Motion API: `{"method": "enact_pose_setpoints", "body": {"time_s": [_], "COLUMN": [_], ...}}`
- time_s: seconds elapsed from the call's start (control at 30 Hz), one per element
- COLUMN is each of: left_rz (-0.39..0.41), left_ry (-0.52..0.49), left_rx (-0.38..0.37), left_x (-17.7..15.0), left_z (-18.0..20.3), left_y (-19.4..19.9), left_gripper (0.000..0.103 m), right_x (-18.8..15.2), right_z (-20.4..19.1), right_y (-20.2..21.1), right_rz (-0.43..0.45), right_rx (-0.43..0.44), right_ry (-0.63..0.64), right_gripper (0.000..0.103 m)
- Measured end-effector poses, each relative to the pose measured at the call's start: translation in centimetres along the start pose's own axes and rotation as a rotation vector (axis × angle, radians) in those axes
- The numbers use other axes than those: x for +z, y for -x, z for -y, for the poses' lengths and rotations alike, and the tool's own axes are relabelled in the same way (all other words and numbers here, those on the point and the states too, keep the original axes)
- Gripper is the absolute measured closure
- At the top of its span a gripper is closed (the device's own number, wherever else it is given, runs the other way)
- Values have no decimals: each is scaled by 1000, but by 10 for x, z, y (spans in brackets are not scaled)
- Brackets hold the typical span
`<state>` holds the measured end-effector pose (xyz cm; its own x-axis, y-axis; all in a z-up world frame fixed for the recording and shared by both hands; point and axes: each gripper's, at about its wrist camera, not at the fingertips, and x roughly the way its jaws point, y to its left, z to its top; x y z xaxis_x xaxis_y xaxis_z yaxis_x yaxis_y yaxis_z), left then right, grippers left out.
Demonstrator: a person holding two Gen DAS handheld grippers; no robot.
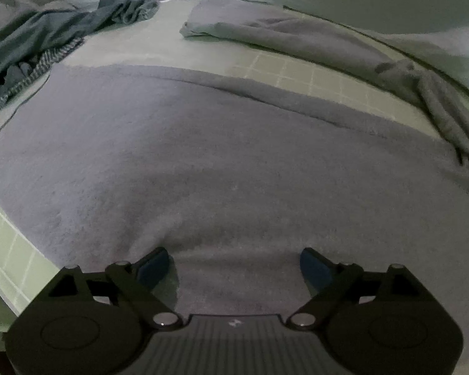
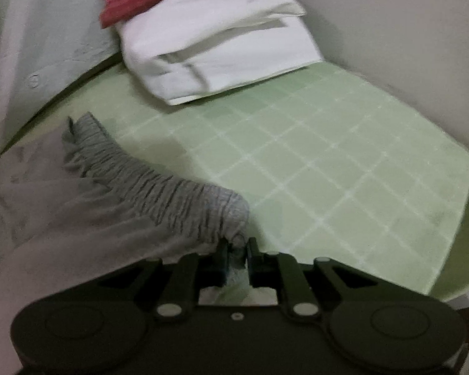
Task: Fold clothes
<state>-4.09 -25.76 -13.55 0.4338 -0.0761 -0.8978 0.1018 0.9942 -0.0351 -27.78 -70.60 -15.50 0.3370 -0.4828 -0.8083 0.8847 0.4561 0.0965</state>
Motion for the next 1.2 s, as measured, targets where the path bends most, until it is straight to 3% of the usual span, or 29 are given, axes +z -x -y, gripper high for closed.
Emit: {"method": "enact_pose_setpoints", "body": {"time_s": [0.2, 0.37, 0.43, 0.6, 0.97, 1.2], "left_rz": [12, 38, 50, 93, 143, 165], "left_ry": [89, 152, 182, 215, 187, 177], "left_rx": [-28, 2, -4, -15, -26, -38], "left_x": [4, 21, 30, 56, 135, 189], "left_z": [-24, -58, -72, -99, -135, -150], "left_y": [9, 17, 19, 17, -11, -38], "left_gripper": [12, 12, 12, 12, 11, 11], "right_x": [5, 6, 7, 3, -40, -39], "right_z": [-6, -25, -34, -65, -170, -220], "right_y": [0, 17, 26, 47, 43, 19], "right_rz": [-12, 73, 112, 179, 154, 95], "right_rx": [-58, -130, -155, -104, -25, -20], "right_ry": [72, 132, 137, 148, 181, 175], "right_gripper": [72, 43, 19, 3, 3, 4]}}
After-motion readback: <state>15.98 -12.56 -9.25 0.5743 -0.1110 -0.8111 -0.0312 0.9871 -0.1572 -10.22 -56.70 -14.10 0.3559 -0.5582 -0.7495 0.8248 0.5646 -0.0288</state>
